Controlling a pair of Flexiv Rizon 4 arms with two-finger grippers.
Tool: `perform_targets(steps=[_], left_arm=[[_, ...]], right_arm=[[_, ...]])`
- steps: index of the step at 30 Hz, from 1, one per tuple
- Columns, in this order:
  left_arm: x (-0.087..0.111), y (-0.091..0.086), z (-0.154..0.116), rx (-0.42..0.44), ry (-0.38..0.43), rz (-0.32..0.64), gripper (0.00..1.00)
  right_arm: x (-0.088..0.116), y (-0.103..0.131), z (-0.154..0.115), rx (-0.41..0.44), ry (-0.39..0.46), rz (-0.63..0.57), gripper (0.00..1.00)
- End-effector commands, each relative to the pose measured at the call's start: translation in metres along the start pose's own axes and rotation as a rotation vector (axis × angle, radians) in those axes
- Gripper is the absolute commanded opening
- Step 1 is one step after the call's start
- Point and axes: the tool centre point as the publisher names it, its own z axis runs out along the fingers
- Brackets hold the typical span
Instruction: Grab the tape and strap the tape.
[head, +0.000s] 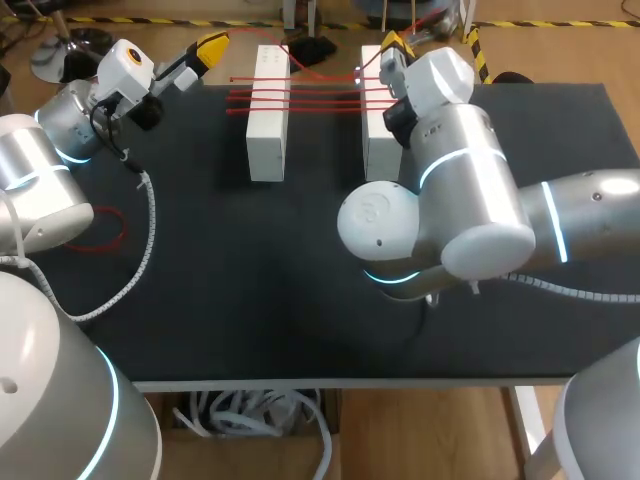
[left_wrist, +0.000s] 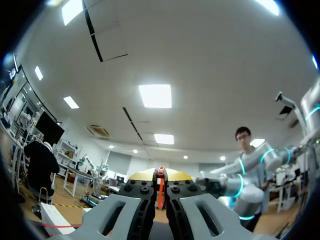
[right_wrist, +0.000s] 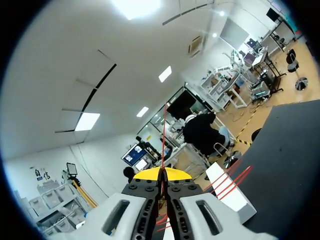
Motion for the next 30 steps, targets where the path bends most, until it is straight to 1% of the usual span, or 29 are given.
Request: perform_targets(steps=[1, 8, 10, 14, 16, 17, 19, 22, 23, 25, 26, 27, 28, 29, 30], left_arm=[[0.000, 0.000, 0.000, 0.001, 0.001, 0.001, 0.00], [0.000, 0.000, 0.000, 0.001, 0.001, 0.001, 0.00], [0.000, 0.003, 0.003, -0.046, 0.031, -0.008, 0.00], [0.001, 0.008, 0.009, -0.137, 0.057, -0.015, 0.00], [0.002, 0.009, 0.010, -0.157, 0.061, -0.008, 0.00], [0.003, 0.009, 0.011, -0.180, 0.064, -0.003, 0.00], [0.004, 0.008, 0.012, -0.199, 0.067, 0.021, 0.00], [0.006, 0.008, 0.013, -0.301, 0.070, 0.059, 0.00], [0.007, 0.008, 0.013, -0.320, 0.074, 0.073, 0.00], [0.008, 0.008, 0.013, -0.408, 0.070, 0.091, 0.00], [0.009, 0.008, 0.013, -0.397, 0.062, 0.107, 0.00], [0.009, 0.006, 0.013, -0.425, 0.043, 0.122, 0.00], [0.009, 0.006, 0.013, -0.490, 0.049, 0.127, 0.00], [0.010, 0.006, 0.013, -0.505, 0.043, 0.142, 0.00], [0.010, 0.004, 0.014, -0.544, 0.027, 0.150, 0.00]], right_arm=[[0.001, 0.003, 0.000, 0.005, -0.002, -0.001, 0.00], [0.001, 0.003, 0.000, 0.005, -0.002, -0.001, 0.00], [0.001, 0.003, 0.000, 0.005, -0.002, -0.001, 0.00], [0.001, 0.003, 0.000, 0.005, -0.002, -0.001, 0.00], [0.001, 0.003, 0.000, 0.005, -0.002, -0.001, 0.00], [0.001, 0.003, 0.000, 0.005, -0.002, -0.001, 0.00], [0.001, 0.003, 0.000, 0.005, -0.002, -0.001, 0.00], [0.001, 0.003, 0.000, 0.005, -0.002, -0.001, 0.00], [0.001, 0.003, 0.000, 0.005, -0.002, -0.001, 0.00], [0.001, 0.003, 0.000, 0.005, -0.002, -0.001, 0.00], [0.001, 0.003, 0.000, 0.005, -0.002, -0.001, 0.00], [0.001, 0.003, 0.000, 0.005, -0.002, -0.001, 0.00], [0.001, 0.003, 0.000, 0.005, -0.002, -0.001, 0.00], [0.001, 0.003, 0.000, 0.005, -0.002, -0.001, 0.00], [0.001, 0.003, 0.000, 0.005, -0.002, -0.001, 0.00]])
